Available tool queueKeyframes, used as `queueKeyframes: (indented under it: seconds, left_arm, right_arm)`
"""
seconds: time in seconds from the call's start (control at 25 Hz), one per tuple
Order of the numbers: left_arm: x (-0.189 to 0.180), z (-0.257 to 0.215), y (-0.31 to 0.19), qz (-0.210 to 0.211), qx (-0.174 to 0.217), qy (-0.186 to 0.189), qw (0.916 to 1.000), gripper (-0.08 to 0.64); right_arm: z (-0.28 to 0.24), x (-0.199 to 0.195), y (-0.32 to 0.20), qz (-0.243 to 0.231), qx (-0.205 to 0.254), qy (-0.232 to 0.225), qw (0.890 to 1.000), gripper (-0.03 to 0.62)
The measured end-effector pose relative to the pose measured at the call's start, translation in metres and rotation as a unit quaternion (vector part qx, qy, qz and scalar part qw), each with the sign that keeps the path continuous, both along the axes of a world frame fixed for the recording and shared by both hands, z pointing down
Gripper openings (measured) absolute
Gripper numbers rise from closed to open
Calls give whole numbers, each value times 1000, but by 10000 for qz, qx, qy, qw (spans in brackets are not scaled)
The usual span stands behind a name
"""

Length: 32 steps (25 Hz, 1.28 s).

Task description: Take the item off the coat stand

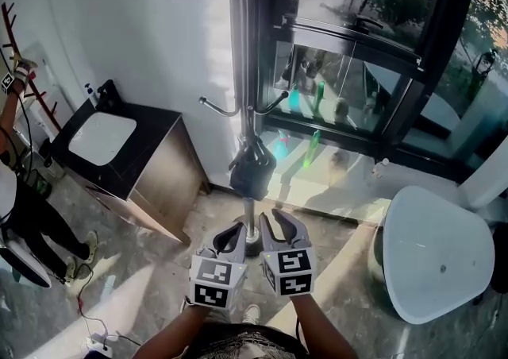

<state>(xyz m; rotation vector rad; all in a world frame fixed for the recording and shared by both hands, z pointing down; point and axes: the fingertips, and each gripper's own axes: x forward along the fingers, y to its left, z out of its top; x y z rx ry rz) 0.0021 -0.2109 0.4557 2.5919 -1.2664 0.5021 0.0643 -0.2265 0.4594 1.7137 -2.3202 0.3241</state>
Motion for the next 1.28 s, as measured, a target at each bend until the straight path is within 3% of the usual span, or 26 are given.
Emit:
queueKeyframes:
  seconds: [0.52, 0.92, 1.04, 1.12, 1.28]
  left_arm:
    - [-5, 12, -42, 171, -92, 52, 9998, 3]
    - [-8, 15, -75, 232, -161, 97, 9996, 3]
    - [-8, 19, -82, 268, -184, 51, 9995, 3]
    - [-7, 19, -85, 285, -179, 56, 9994, 3]
    - [-4, 20, -87, 335, -192, 52, 9992, 3]
  right_arm:
    - [10, -1, -56, 174, -39, 212, 9996, 133]
    - [22, -2, -89, 199, -205, 314, 9991, 137]
    - [26, -3, -95, 162, -214, 342, 9991, 118]
    - [25, -5, -97, 120, -189, 402, 9989, 59]
    - [22, -9, -94, 2, -120, 487, 9987, 38]
